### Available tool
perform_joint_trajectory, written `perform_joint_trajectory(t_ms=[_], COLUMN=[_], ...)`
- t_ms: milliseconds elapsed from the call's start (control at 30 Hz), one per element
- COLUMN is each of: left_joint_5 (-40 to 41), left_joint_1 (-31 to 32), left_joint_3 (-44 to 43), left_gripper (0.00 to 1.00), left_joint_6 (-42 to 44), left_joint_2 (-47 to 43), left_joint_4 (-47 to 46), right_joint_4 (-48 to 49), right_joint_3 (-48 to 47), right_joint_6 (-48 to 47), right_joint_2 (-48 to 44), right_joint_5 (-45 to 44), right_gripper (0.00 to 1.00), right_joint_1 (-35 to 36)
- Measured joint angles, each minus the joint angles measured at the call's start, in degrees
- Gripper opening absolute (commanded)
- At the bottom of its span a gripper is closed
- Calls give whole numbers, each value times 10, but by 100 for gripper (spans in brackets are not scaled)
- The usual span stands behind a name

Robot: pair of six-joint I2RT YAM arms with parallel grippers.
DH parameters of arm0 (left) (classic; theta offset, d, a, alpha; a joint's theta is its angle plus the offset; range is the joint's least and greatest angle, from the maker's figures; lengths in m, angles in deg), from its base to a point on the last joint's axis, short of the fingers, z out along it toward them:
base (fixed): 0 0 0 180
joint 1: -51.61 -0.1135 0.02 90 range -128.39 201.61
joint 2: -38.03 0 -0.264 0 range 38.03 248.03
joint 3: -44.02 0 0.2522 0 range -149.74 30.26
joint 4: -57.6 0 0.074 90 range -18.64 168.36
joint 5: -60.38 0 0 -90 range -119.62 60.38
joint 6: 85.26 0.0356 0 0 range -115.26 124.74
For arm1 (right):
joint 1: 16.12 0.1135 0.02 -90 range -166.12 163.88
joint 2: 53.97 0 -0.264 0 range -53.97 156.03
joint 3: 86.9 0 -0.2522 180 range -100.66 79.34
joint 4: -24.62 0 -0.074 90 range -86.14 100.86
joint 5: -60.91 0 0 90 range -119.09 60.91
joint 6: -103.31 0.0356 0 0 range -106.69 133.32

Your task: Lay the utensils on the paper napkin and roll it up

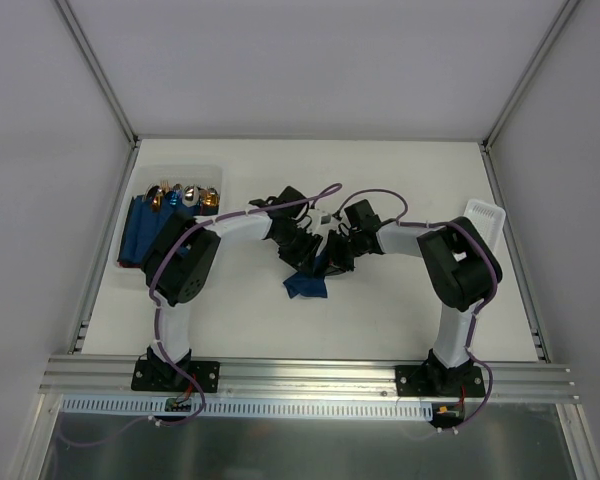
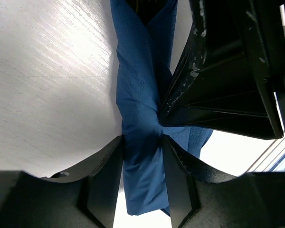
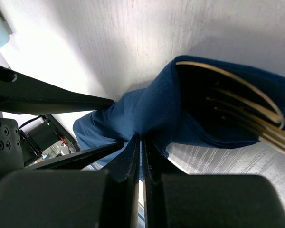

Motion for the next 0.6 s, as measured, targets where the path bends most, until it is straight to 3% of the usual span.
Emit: perform_joint_trajectory(t_ms=[233,600], left_joint_5=[42,206], left_joint_1=[16,87], left_joint_3=[5,2], left_gripper=[43,39], left_joint_6=[-9,-19], left_joint_2=[-9,-14], left_joint_4=[0,3], right_joint_4=[2,17], right_joint_3=[2,17], right_joint_6=[-1,0], right_joint_2=[0,-6], right_joint_5=[2,2], right_gripper=[1,0], right_joint_1=[-2,-3])
